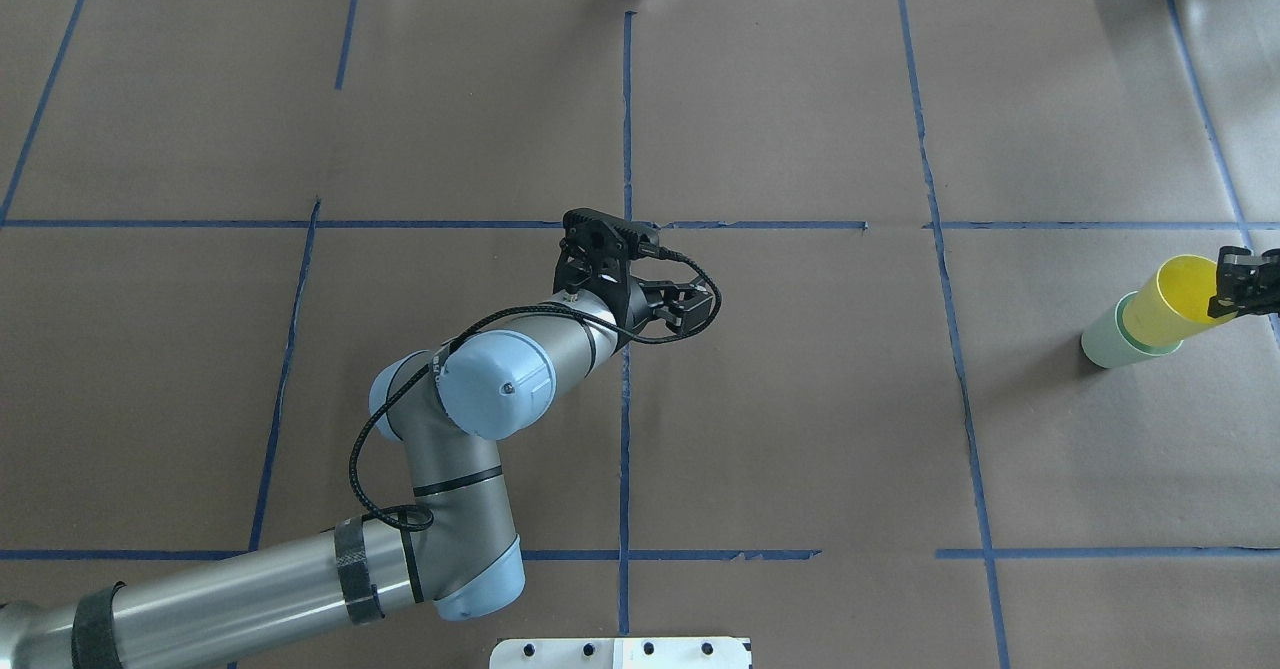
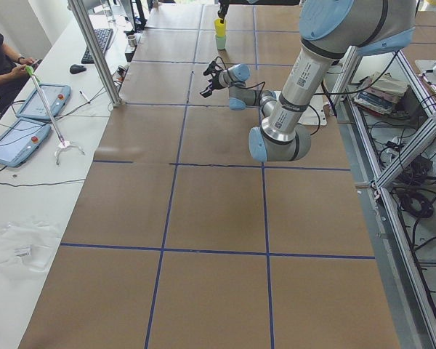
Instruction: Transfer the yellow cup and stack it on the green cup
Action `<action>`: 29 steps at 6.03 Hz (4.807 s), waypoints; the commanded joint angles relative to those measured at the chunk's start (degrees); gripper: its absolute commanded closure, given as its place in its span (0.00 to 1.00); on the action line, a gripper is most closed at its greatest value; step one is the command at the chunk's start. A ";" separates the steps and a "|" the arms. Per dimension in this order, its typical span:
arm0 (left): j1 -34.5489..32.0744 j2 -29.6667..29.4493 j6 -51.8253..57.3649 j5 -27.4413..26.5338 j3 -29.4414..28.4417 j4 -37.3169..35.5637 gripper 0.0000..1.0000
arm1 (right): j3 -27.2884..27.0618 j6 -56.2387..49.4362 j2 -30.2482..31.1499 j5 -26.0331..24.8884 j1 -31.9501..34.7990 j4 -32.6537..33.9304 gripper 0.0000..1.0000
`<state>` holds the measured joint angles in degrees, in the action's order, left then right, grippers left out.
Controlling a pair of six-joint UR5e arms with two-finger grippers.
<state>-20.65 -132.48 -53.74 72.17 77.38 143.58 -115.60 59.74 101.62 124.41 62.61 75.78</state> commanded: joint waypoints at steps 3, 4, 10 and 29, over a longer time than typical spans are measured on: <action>-0.01 0.12 -0.22 0.08 0.49 0.03 0.01 | 0.99 -0.42 -0.02 0.13 -0.03 -0.11 0.98; -0.01 0.20 -0.22 0.08 0.49 0.03 0.01 | 1.43 -1.46 0.06 -0.04 -0.03 -0.11 0.97; -10.52 4.33 -3.92 16.55 0.41 -5.03 0.02 | 0.48 -3.57 -0.64 1.00 4.95 -0.11 0.00; -68.55 39.49 52.60 64.15 17.18 -46.81 0.00 | 7.77 -44.89 -3.81 9.80 24.93 10.08 0.00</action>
<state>-88.01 -93.44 -1.01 136.32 92.93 97.28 -107.25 14.91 97.26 134.29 87.47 85.77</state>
